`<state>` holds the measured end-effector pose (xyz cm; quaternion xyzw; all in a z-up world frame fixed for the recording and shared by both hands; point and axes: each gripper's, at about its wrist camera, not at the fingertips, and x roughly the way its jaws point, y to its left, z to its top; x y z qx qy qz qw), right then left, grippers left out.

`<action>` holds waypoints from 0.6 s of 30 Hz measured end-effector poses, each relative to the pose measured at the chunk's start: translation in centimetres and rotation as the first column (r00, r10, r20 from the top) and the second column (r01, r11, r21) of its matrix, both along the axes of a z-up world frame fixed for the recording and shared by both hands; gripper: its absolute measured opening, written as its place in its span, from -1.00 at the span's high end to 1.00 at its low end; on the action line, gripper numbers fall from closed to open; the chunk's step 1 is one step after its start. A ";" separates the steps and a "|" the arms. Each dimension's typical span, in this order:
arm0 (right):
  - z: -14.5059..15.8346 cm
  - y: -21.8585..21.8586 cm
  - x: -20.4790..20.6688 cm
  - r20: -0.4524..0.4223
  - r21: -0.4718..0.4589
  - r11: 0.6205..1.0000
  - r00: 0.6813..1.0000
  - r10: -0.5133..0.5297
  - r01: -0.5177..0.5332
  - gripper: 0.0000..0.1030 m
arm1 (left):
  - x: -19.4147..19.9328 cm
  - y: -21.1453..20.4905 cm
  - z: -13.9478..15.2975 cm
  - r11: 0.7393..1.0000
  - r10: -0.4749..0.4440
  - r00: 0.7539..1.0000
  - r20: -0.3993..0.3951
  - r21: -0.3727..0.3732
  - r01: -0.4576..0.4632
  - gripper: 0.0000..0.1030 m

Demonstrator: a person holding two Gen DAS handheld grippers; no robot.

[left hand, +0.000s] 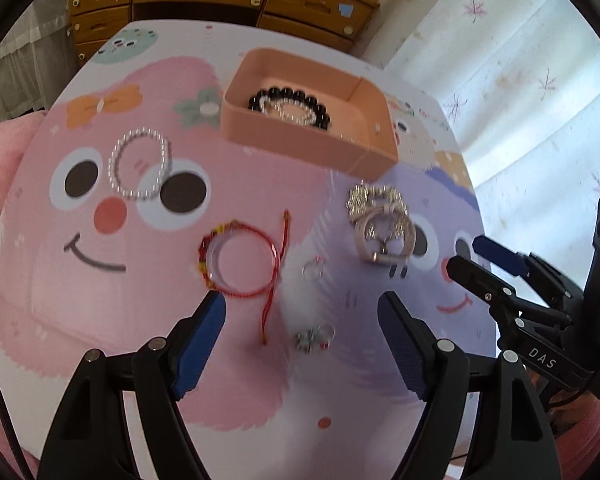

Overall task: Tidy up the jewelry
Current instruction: 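Grasp the blue flower earring with the left gripper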

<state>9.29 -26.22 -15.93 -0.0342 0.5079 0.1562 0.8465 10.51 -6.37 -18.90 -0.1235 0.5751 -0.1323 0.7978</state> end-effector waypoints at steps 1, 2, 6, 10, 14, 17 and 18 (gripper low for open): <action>-0.2 0.3 -0.3 0.009 -0.028 0.999 1.000 0.020 -0.020 -0.15 | -0.4 -0.2 -0.3 1.000 -0.009 1.000 -0.006 0.006 0.009 -0.49; -0.4 0.7 -0.7 0.020 -0.067 0.997 0.999 0.045 -0.044 -0.15 | -0.8 -0.4 -0.5 1.000 -0.018 1.000 -0.010 0.011 0.018 -0.49; -1.6 1.9 -1.8 0.057 -0.185 0.974 0.987 0.147 -0.134 -0.15 | -1.8 -1.2 -1.5 0.999 -0.043 0.999 -0.002 0.024 0.043 -0.49; -3.0 2.9 -2.9 0.122 -0.283 0.933 0.957 0.264 -0.221 -0.15 | -2.5 -2.6 -2.3 0.997 -0.071 0.997 0.027 0.043 0.069 -0.49; -4.3 3.4 -3.1 0.150 -0.323 0.907 0.932 0.329 -0.269 -0.15 | -2.8 -3.7 -3.1 0.994 -0.081 0.995 0.057 0.078 0.077 -0.34; -4.8 3.3 -3.1 0.177 -0.308 0.905 0.917 0.356 -0.292 -0.15 | -2.8 -4.1 -3.8 0.991 -0.077 0.995 0.067 0.112 0.069 -0.06; -4.9 3.3 -3.0 0.185 -0.307 0.903 0.912 0.366 -0.300 -0.15 | -2.8 -4.2 -4.1 0.990 -0.076 0.995 0.064 0.124 0.068 0.06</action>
